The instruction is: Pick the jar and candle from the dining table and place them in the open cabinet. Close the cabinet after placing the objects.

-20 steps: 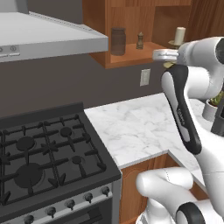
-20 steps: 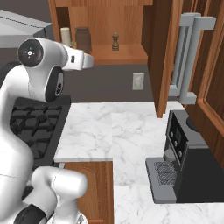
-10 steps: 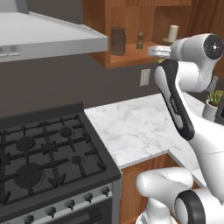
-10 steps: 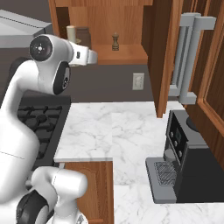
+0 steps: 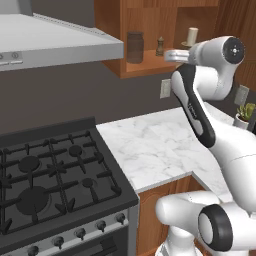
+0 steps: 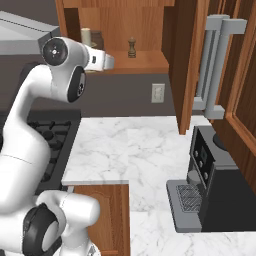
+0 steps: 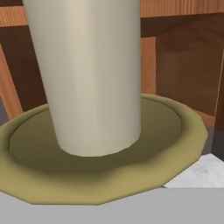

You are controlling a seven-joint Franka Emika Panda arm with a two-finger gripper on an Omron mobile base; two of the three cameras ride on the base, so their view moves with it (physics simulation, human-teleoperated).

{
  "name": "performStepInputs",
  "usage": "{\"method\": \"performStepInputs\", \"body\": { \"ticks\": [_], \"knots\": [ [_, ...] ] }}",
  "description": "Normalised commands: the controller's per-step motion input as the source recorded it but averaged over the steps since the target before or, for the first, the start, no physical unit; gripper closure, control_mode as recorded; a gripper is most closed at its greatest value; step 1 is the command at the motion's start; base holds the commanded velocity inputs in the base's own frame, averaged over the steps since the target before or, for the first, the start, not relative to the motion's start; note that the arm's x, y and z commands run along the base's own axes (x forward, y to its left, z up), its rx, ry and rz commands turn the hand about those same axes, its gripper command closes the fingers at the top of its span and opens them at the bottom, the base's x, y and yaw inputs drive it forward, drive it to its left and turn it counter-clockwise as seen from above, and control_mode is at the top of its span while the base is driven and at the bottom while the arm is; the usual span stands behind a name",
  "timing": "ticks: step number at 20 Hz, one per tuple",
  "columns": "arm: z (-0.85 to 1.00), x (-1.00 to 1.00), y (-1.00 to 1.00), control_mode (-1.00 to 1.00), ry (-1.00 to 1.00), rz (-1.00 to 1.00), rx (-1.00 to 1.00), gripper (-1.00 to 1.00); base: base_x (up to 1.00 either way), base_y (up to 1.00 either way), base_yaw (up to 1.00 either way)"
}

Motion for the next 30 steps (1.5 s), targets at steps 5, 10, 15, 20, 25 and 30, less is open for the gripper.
{"method": "performStepInputs", "body": {
  "ticks": [5, 10, 15, 20, 25, 30],
  "knots": [
    [-0.04, 0.25, 0.0, -1.0, 0.0, 0.04, 0.0, 1.0, 0.0, 0.0, 0.0],
    [-0.04, 0.21, 0.0, -1.0, -0.04, 0.1, 0.0, 1.0, 0.0, 0.0, 0.0],
    [-0.01, 0.19, 0.0, -1.0, -0.03, 0.09, 0.0, 1.0, 0.0, 0.0, 0.0],
    [-0.01, 0.2, 0.0, -1.0, 0.0, 0.07, 0.0, 1.0, 0.0, 0.0, 0.0],
    [-0.04, 0.18, 0.0, -1.0, 0.0, 0.05, 0.0, 1.0, 0.0, 0.0, 0.0],
    [-0.04, 0.14, 0.0, -1.0, 0.0, 0.03, 0.0, 1.0, 0.0, 0.0, 0.0]
  ]
}}
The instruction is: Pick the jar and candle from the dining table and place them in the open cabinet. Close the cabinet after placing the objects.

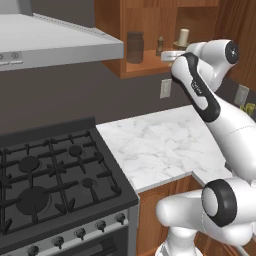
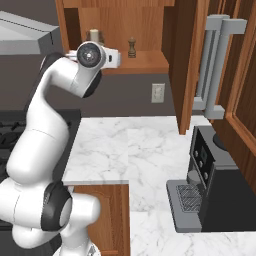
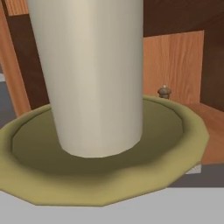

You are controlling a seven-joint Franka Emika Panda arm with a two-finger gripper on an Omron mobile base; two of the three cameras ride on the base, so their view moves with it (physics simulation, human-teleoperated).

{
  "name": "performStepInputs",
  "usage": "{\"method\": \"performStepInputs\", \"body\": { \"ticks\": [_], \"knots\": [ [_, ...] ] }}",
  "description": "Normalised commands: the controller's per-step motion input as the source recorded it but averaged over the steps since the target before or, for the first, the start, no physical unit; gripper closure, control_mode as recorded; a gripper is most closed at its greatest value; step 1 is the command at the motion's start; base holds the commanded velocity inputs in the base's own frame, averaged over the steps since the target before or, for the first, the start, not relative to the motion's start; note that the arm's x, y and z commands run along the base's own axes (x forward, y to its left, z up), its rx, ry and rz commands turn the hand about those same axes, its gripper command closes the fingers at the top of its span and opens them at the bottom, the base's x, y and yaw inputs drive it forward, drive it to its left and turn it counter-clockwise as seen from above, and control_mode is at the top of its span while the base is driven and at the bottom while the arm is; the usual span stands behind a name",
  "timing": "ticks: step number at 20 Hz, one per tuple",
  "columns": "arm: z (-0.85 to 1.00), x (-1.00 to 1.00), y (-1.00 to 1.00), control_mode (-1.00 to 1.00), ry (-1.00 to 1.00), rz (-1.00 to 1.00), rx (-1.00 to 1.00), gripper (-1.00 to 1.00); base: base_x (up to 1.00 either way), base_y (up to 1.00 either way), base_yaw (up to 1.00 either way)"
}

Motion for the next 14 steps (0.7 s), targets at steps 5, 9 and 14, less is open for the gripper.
{"method": "performStepInputs", "body": {
  "ticks": [5, 9, 14],
  "knots": [
    [-0.03, 0.16, 0.0, -1.0, 0.0, 0.02, 0.0, 1.0, 0.0, 0.0, 0.0],
    [-0.09, 0.2, 0.0, -1.0, 0.0, 0.01, 0.0, 1.0, 0.0, 0.0, 0.0],
    [-0.11, 0.26, 0.0, -1.0, 0.0, 0.02, 0.0, 1.0, 0.0, 0.0, 0.0]
  ]
}}
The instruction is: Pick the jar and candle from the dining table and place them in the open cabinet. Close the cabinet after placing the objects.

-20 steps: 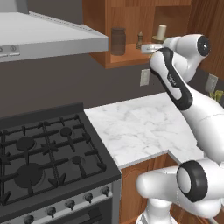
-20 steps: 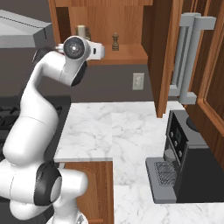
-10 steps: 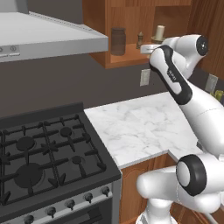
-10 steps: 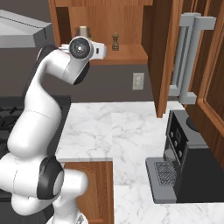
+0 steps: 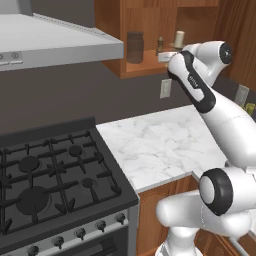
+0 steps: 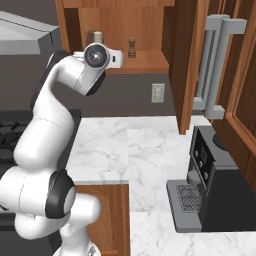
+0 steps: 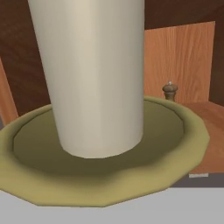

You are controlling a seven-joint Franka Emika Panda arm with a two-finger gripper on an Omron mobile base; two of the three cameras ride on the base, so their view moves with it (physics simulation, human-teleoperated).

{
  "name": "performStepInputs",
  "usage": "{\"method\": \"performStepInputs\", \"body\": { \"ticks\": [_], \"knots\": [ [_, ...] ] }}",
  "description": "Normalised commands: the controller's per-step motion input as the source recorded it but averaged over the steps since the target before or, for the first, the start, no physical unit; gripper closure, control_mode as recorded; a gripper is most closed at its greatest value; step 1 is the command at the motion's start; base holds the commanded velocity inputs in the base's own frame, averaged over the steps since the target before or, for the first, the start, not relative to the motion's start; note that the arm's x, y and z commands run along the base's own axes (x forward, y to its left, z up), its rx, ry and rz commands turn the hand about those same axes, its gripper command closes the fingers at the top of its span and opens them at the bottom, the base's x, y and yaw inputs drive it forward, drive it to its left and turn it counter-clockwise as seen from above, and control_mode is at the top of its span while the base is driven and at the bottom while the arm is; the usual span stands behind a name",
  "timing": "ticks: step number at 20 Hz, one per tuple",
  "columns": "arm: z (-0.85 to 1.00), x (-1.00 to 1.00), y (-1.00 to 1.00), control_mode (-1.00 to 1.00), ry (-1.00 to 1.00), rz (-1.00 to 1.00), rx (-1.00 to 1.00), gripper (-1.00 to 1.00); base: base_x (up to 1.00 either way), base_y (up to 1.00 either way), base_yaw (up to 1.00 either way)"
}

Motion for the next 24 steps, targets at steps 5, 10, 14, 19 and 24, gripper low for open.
{"method": "performStepInputs", "body": {
  "ticks": [5, 10, 14, 19, 24],
  "knots": [
    [-0.08, 0.29, 0.0, -1.0, 0.0, 0.01, 0.0, 1.0, 0.0, 0.0, 0.0],
    [-0.07, 0.29, 0.0, -1.0, 0.0, 0.01, 0.0, 1.0, 0.0, 0.0, 0.0],
    [-0.07, 0.32, 0.0, -1.0, 0.0, 0.0, 0.0, 1.0, 0.0, 0.0, 0.0],
    [-0.11, 0.32, 0.0, -1.0, 0.0, 0.0, 0.0, 1.0, 0.0, 0.0, 0.0],
    [-0.12, 0.3, 0.0, -1.0, 0.0, 0.0, 0.0, 1.0, 0.0, 0.0, 0.0]
  ]
}}
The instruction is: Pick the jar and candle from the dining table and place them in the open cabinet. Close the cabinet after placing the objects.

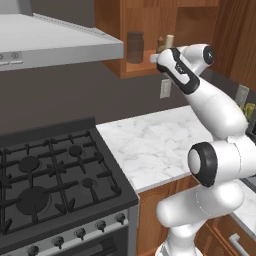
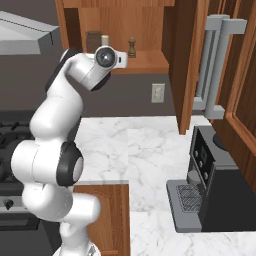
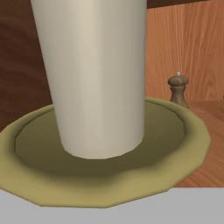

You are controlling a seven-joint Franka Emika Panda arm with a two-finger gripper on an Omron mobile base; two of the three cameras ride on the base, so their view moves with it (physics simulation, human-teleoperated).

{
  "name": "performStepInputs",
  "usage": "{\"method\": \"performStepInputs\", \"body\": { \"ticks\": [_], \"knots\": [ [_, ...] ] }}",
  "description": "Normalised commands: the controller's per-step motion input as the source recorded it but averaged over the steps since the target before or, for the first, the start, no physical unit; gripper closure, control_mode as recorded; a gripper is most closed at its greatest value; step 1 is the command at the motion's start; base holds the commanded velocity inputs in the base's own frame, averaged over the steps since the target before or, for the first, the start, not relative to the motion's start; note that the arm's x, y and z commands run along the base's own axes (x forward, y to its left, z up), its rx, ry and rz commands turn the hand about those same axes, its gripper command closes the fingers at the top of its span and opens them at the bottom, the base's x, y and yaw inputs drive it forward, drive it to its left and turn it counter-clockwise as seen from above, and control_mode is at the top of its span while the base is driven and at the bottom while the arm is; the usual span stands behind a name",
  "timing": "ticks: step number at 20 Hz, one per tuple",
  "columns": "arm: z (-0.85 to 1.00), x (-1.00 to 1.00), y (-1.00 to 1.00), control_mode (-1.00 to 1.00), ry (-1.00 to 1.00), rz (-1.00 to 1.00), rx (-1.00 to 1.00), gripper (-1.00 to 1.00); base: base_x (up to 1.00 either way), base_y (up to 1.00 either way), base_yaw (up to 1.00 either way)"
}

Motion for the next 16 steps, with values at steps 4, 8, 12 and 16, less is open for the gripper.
{"method": "performStepInputs", "body": {
  "ticks": [4, 8, 12, 16],
  "knots": [
    [-0.11, 0.29, 0.0, -1.0, 0.0, 0.0, 0.0, 1.0, 0.0, 0.0, 0.0],
    [-0.11, 0.33, 0.0, -1.0, 0.0, 0.0, -0.01, 1.0, 0.0, 0.0, 0.0],
    [-0.1, 0.39, 0.0, -1.0, 0.0, 0.0, -0.02, 1.0, 0.0, 0.0, 0.0],
    [-0.08, 0.39, 0.0, -1.0, 0.0, 0.0, -0.02, 1.0, 0.0, 0.0, 0.0]
  ]
}}
